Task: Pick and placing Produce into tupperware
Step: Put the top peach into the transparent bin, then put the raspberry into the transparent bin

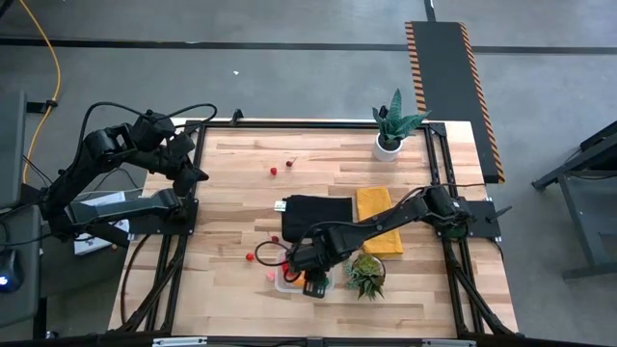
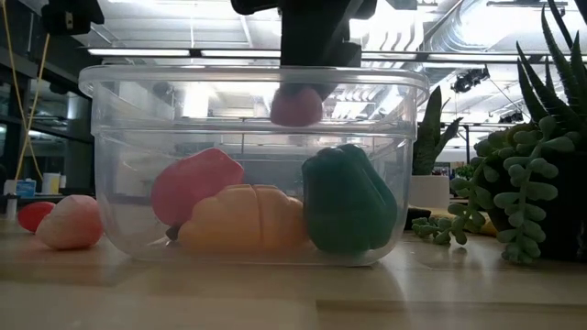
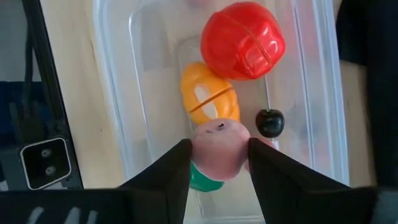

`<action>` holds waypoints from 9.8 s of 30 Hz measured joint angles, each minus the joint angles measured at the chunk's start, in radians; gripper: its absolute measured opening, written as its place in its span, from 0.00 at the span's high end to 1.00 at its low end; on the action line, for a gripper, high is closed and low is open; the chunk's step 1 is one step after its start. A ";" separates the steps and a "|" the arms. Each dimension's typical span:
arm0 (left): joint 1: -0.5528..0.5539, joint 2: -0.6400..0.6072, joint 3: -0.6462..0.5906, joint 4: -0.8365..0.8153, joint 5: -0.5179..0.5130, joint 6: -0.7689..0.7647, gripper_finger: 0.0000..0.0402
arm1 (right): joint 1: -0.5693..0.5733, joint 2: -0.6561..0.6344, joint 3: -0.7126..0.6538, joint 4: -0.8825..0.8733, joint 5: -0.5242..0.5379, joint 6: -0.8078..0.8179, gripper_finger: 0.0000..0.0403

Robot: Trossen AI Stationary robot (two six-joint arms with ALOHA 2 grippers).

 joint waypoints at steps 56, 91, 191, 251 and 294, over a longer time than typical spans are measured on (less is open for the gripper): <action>0.000 0.073 -0.083 0.354 0.055 0.340 0.99 | -0.442 -0.193 0.288 -0.076 0.275 -0.237 0.57; 0.000 0.496 -0.264 0.693 -0.066 0.768 0.57 | -0.481 -0.937 -0.393 -0.067 0.364 -0.080 0.57; -0.096 1.197 0.097 0.515 -0.452 -0.749 0.57 | -1.096 -1.464 -1.228 0.342 -0.875 -0.468 0.57; -0.098 1.217 0.098 0.488 -0.345 -0.706 0.71 | -1.097 -1.464 -1.228 0.354 -0.866 -0.475 0.57; -0.098 1.217 0.294 0.435 -0.039 -0.305 0.76 | -1.097 -1.464 -1.227 0.383 -0.849 -0.464 0.57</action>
